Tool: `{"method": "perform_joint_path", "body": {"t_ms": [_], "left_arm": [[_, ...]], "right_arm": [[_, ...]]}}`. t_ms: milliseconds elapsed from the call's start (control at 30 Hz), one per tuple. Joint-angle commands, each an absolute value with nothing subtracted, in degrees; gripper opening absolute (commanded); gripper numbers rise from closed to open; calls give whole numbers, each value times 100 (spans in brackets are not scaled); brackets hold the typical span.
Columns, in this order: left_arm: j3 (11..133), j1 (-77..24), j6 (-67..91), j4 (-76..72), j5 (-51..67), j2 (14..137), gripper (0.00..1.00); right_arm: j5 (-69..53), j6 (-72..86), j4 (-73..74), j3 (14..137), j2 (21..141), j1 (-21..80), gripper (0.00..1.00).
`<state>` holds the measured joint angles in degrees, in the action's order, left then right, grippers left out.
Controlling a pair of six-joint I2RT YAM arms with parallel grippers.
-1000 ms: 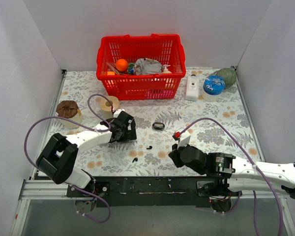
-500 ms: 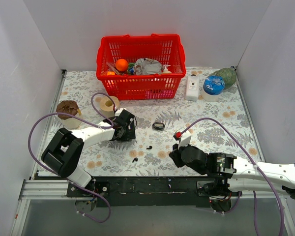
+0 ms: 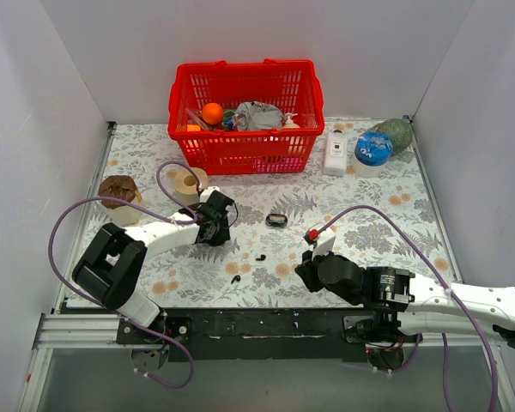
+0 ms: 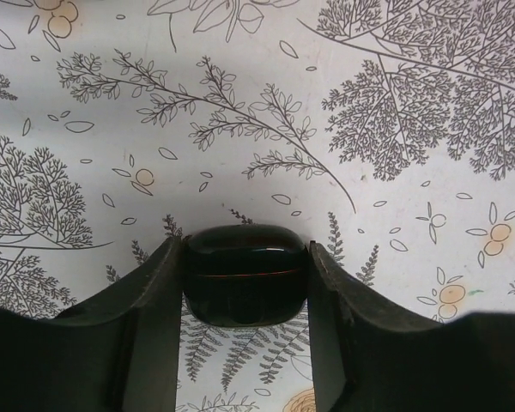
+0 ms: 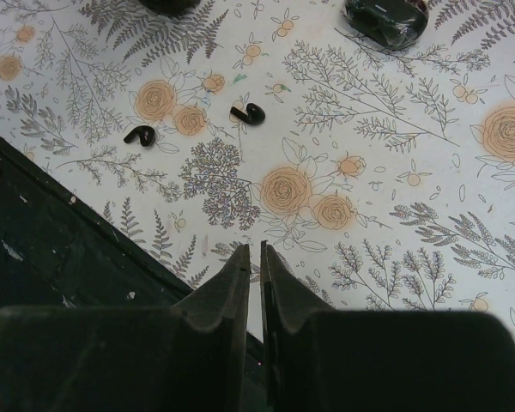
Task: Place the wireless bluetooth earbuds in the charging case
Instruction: Pick up the charging case at the center of the board, then open the charging case.
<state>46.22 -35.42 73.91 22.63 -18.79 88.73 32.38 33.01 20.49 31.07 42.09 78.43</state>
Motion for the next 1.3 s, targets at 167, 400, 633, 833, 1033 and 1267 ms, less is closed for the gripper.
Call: {"method": "perform_joint_path", "body": {"t_ms": [167,400,633,833,1033,1267], "left_arm": [[4087,-3533,7156,1646,-1170,7614,0],[2788,-3840,6068,-383,-10,5101,0],[1134,-4473,3913,-3057,1641,3051,0],[1468,-4807,2605,-2952,1249,3419,0],[1617,-5501,1381,-3076,370,3761,0],[1653,-5678,1239,-3138,308,3797,0]], "right_arm": [[3515,3147,2153,3584,4175,7840,18],[3850,2725,2066,4409,4184,7822,53],[2534,2364,2847,6263,4999,7296,64],[1013,2505,3058,7196,5711,6505,66],[440,2408,3103,7383,6275,6319,68],[316,2321,2821,7295,6539,6302,73]]}}
